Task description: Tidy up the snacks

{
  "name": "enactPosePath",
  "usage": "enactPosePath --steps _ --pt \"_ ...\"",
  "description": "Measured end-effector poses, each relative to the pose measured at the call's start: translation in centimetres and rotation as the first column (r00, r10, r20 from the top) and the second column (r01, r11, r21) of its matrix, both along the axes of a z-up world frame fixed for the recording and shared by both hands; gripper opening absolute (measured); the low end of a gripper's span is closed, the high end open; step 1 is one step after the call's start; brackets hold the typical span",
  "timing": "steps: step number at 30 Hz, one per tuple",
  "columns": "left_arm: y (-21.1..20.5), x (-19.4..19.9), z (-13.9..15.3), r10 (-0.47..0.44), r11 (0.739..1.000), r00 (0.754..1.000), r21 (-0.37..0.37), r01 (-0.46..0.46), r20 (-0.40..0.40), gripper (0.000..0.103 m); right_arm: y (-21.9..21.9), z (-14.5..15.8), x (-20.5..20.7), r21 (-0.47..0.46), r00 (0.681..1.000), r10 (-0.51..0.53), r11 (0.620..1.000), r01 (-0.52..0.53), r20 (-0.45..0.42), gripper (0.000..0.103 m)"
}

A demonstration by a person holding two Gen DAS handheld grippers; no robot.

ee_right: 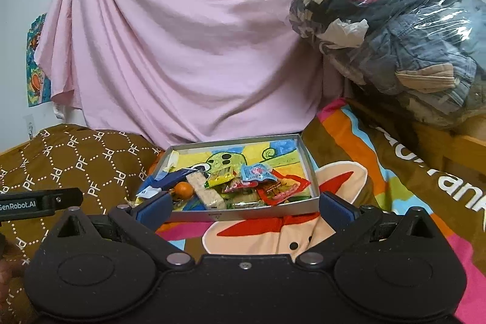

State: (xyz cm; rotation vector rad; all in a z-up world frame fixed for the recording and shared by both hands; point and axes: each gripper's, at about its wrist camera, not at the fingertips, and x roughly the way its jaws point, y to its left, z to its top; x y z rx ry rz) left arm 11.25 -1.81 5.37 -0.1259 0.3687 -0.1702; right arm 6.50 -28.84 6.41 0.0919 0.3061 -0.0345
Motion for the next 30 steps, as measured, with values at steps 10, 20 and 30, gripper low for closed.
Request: enactPosePath --steps 10,20,30 --pt "1.7 -3.6 -0.6 0.000 1.000 1.000 0.021 0.000 -0.011 0.103 2.2 -0.2 -2.9 -0.033 0.998 0.068 0.997 -0.068 -0.009 0.102" --pt "3.0 -5.3 -3.3 -0.014 0.999 1.000 0.029 0.014 -0.027 0.103 3.7 -1.3 -4.2 -0.046 0.998 0.044 0.998 -0.046 -0.049 0.102" --pt "3.0 -4.6 -5.0 -0.018 0.999 0.996 0.028 0.021 -0.082 0.103 3.8 -3.8 -3.3 -0.001 0.991 0.034 0.999 -0.034 -0.126 0.102"
